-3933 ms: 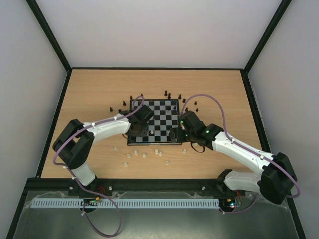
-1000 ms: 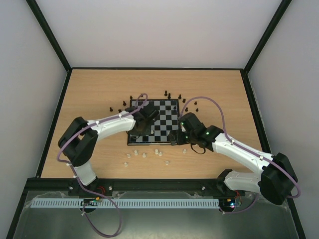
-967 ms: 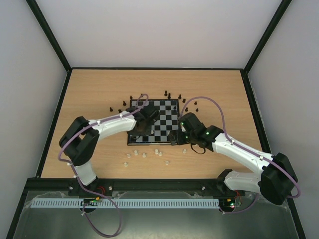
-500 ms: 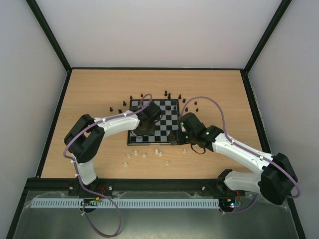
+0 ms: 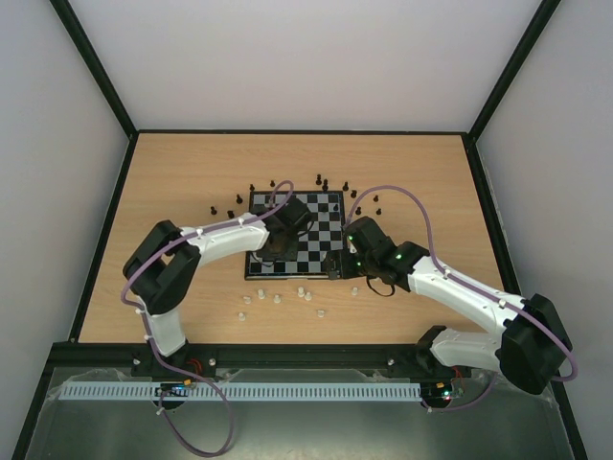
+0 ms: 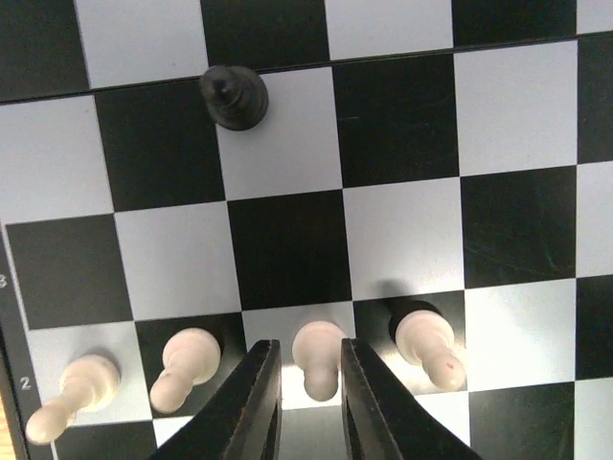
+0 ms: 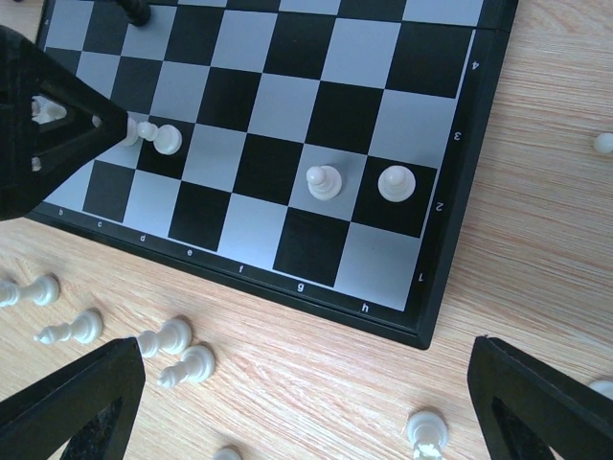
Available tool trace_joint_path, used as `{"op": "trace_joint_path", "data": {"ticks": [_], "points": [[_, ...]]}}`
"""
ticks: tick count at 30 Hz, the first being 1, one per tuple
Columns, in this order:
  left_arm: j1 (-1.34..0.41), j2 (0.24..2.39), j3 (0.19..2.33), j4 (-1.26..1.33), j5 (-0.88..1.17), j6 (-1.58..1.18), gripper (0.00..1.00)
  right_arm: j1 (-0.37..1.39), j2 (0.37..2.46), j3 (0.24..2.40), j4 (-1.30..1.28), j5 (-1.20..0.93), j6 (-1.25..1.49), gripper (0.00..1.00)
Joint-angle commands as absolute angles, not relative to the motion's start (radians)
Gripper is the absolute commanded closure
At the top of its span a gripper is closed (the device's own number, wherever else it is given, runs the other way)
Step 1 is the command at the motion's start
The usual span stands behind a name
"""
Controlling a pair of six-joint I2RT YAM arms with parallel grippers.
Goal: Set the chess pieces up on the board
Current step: Place the chess piece on the chessboard, then pick up the chess piece at the center of the board.
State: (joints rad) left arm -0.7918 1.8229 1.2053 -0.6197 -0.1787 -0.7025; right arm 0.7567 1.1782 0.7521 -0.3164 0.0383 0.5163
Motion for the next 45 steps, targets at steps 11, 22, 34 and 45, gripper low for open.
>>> {"op": "trace_joint_path", "data": {"ticks": [11, 22, 34, 45], "points": [[-0.802, 1.734, 1.272, -0.67, -0.192, -0.669, 0.65, 0.718, 1.214, 0.791, -0.386, 0.131, 0.536, 0.06], [-0.802, 1.558, 1.206, -0.624, -0.186, -0.621, 0.41, 0.579, 1.238, 0.71, -0.425, 0.177, 0.671, 0.21], [-0.801, 1.395, 1.074, -0.503, -0.145, -0.553, 0.01, 0.577, 1.214, 0.632, -0.49, 0.268, 0.811, 0.34], [-0.799, 1.413, 1.059, -0.491, -0.146, -0.54, 0.01, 0.557, 1.294, 0.641, -0.455, 0.257, 0.786, 0.56]]}}
